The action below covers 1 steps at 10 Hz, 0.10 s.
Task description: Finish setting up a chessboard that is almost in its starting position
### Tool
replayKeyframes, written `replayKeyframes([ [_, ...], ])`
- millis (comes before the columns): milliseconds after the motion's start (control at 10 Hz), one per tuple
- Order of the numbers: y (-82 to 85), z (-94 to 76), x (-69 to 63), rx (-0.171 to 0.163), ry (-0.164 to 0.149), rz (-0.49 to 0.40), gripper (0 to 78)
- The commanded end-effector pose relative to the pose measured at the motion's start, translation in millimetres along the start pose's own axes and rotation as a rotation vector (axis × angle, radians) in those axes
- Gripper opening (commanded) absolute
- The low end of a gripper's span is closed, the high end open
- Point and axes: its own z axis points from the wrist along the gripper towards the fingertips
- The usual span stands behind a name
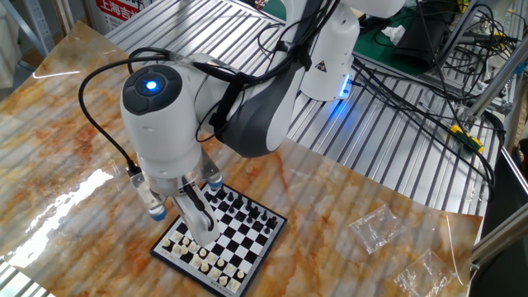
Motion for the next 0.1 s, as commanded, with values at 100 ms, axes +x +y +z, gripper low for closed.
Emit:
replayKeyframes([
  [100, 0.1, -2.0, -0.9, -0.005, 0.003, 0.009, 77.4],
])
